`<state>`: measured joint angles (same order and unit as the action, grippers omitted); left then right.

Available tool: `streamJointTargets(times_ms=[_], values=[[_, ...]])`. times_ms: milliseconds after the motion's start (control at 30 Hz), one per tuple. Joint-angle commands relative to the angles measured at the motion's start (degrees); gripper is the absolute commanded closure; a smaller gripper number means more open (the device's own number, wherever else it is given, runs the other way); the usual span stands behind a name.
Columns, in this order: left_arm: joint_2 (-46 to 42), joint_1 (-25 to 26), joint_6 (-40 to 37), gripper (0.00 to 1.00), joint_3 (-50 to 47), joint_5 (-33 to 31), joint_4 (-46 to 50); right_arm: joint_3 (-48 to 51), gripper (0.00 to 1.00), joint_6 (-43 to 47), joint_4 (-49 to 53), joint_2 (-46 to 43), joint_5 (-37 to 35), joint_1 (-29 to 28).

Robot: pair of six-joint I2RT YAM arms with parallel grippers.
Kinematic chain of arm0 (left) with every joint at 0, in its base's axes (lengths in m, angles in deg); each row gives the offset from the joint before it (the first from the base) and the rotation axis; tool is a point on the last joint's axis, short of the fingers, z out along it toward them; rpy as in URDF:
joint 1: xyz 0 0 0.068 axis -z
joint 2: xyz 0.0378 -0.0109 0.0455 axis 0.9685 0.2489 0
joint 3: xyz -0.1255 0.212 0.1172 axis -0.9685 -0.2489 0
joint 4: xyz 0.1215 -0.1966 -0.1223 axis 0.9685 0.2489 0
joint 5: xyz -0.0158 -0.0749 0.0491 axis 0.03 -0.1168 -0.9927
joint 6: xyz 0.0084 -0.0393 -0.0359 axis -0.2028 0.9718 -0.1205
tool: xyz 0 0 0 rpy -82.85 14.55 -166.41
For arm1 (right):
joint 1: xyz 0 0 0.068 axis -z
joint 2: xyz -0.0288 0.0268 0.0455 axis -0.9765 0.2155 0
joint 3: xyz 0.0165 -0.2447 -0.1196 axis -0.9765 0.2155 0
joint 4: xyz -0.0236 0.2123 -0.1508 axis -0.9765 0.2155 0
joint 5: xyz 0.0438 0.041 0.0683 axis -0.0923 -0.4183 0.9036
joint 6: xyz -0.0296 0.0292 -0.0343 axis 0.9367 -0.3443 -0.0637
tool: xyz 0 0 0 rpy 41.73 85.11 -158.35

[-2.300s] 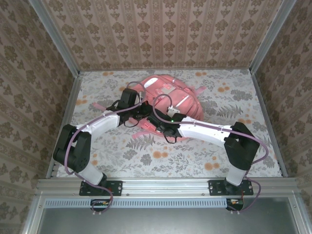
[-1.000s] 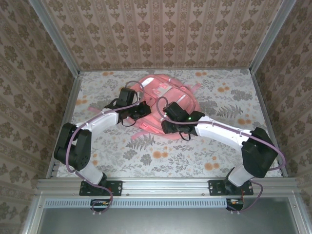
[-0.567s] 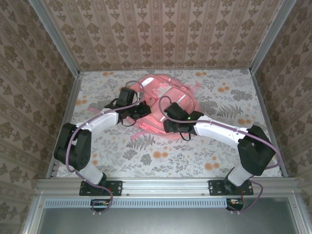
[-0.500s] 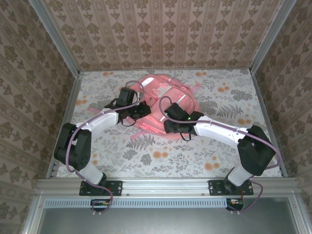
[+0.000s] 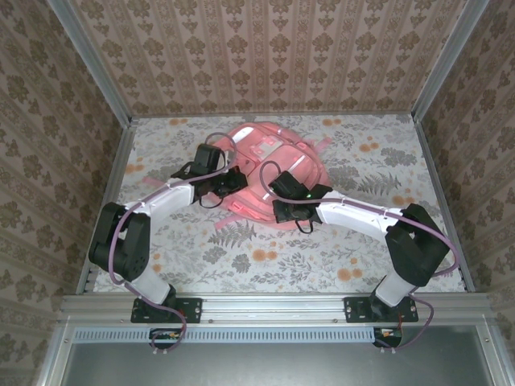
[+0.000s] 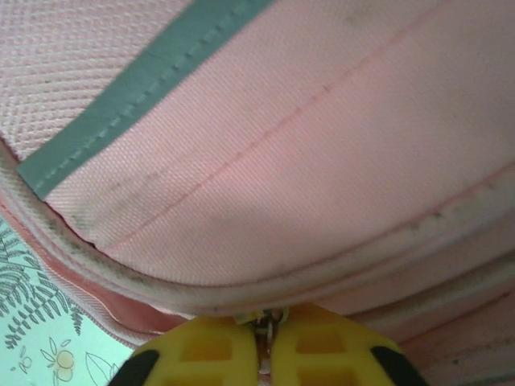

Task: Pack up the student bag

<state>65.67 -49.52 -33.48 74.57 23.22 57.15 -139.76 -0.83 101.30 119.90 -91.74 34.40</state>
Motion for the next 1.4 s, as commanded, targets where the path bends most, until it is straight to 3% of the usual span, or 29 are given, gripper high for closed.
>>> streamJointTargets(times_ms=[0, 100, 233, 467, 700, 867, 1033, 1367], values=[[0.1, -1.8, -2.0, 1.0, 2.0, -1.6, -0.4, -0.6, 0.99, 3.2, 2.4, -1.3, -4.8, 0.3], [0.0, -2.5, -2.5, 1.0, 2.1, -1.9, 0.2, -0.7, 1.0, 6.3, 2.9, -2.1, -4.1, 0.3], [-1.2, -4.1, -2.7, 1.0, 2.4, -2.1, 1.5, -1.6, 1.0, 9.6, 0.7, -1.4, 2.8, -1.8], [-10.5, -9.8, -1.8, 0.64, -4.5, -7.9, 5.5, -9.4, 1.0, 7.8, -4.5, 5.9, 11.2, -6.8], [-22.9, -18.0, 3.4, 0.49, -17.2, -3.6, 5.2, -21.3, 1.0, 6.5, -7.0, 15.2, 16.2, -10.7], [-29.9, -19.0, 10.7, 0.44, -24.0, 3.9, -0.9, -24.9, 1.0, 5.8, -7.9, 18.3, 17.8, -11.1], [-32.7, -18.9, 16.3, 0.46, -28.0, 8.1, -8.1, -25.1, 1.0, 5.0, -8.4, 18.9, 19.3, -11.0], [-25.3, -15.9, 18.8, 0.5, -28.5, 10.2, -13.8, -24.4, 1.0, 4.3, -8.8, 18.1, 20.5, -11.0]])
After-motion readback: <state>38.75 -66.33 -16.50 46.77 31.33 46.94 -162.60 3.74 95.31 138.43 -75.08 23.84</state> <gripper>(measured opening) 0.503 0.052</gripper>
